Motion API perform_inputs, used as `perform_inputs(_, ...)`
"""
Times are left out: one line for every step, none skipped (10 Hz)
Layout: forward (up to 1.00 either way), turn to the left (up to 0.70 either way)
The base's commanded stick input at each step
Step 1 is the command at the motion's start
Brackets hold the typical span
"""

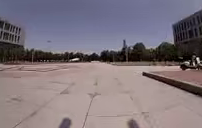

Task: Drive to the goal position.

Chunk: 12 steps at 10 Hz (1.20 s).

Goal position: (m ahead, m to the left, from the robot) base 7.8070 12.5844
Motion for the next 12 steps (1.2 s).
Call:
perform_inputs(1.00,0.00)
perform_inputs(1.00,0.00)
perform_inputs(1.00,0.00)
perform_inputs(1.00,0.00)
perform_inputs(1.00,0.00)
perform_inputs(1.00,0.00)
perform_inputs(1.00,0.00)
perform_inputs(1.00,0.00)
perform_inputs(1.00,0.00)
perform_inputs(1.00,0.00)
perform_inputs(1.00,0.00)
perform_inputs(1.00,0.00)
